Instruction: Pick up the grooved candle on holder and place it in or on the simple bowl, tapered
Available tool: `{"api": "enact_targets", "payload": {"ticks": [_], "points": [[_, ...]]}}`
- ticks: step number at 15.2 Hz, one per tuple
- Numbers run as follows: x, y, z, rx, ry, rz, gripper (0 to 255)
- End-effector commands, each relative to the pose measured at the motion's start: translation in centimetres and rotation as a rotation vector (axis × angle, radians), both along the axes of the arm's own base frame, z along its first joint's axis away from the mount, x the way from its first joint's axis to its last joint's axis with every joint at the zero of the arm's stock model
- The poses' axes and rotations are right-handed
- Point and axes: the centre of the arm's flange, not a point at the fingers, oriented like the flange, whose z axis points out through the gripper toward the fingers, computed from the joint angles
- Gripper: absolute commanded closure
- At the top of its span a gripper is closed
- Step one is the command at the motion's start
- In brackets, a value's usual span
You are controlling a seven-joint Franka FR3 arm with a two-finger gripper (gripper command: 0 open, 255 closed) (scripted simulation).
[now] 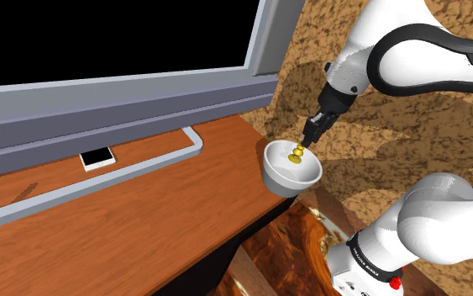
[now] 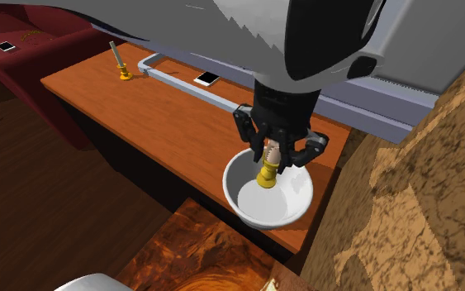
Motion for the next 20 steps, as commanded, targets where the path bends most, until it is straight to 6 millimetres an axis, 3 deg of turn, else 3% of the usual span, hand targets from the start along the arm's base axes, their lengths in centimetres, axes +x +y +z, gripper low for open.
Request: {"api": "enact_targets", "payload": {"ticks": [1,7,8,13,17,20], "points": [[0.0,0.0,-0.3,0.0,-0.001,0.0,255],[0.0,0.0,-0.3,0.0,0.0,0.0,255],[0.0,0.0,-0.3,0.0,0.0,0.0,0],[0.0,0.0,-0.3,0.0,0.0,0.0,0],[0.0,0.0,4.7,0.0,-0.001,0.0,0],[0.0,0.0,4.7,0.0,-0.001,0.0,0]]}}
